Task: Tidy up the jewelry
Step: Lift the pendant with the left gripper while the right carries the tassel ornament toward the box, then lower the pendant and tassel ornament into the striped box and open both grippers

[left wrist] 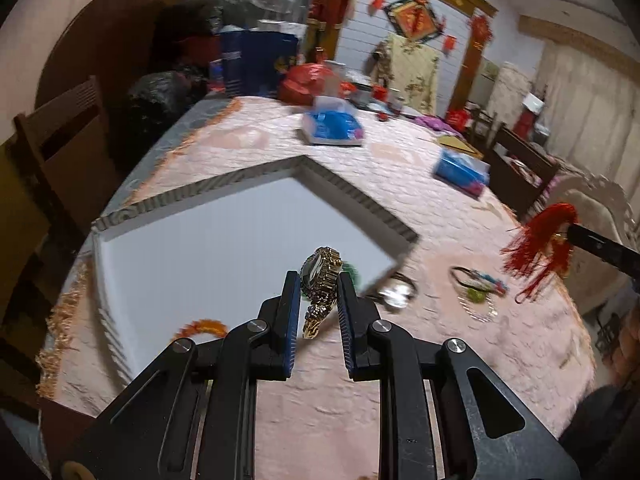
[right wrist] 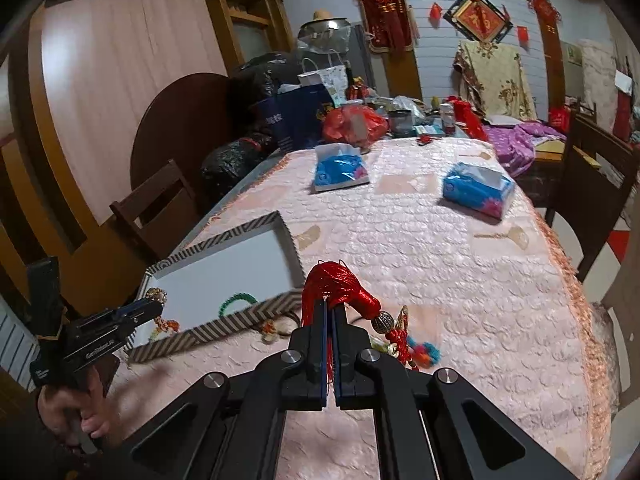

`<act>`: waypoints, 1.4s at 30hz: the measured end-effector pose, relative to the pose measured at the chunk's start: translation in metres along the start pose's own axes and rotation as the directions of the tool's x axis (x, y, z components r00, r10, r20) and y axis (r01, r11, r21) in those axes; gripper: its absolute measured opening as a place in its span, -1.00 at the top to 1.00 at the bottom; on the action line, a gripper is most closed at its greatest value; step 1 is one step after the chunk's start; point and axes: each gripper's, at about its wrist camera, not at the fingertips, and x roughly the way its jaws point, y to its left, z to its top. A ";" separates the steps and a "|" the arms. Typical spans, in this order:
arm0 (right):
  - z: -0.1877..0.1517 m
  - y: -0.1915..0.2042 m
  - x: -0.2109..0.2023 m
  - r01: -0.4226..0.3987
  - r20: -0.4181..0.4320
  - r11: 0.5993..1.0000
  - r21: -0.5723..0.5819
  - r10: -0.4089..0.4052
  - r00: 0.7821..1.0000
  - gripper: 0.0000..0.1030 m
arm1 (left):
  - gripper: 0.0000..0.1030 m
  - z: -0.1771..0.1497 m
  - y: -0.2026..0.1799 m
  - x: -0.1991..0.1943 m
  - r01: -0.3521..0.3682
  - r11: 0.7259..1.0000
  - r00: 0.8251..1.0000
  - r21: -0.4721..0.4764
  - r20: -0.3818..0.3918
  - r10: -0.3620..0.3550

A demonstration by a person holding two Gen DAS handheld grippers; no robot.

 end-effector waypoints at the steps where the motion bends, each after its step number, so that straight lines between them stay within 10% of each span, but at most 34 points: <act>1: 0.003 0.004 0.002 -0.006 0.002 1.000 -0.005 0.006 1.000 0.97 | 0.68 0.001 0.006 0.002 -0.013 1.000 1.000 -0.010 -0.003 0.013; 28: 0.079 0.123 0.110 -0.307 -0.001 0.945 -0.112 0.309 0.951 0.97 | 0.68 -0.007 0.078 0.034 -0.177 0.977 0.983 -0.118 -0.075 0.169; 42: 0.021 0.102 0.190 -0.207 -0.180 0.975 -0.081 0.190 0.965 0.97 | 0.68 -0.011 0.072 0.054 -0.221 0.971 0.968 -0.086 -0.138 0.208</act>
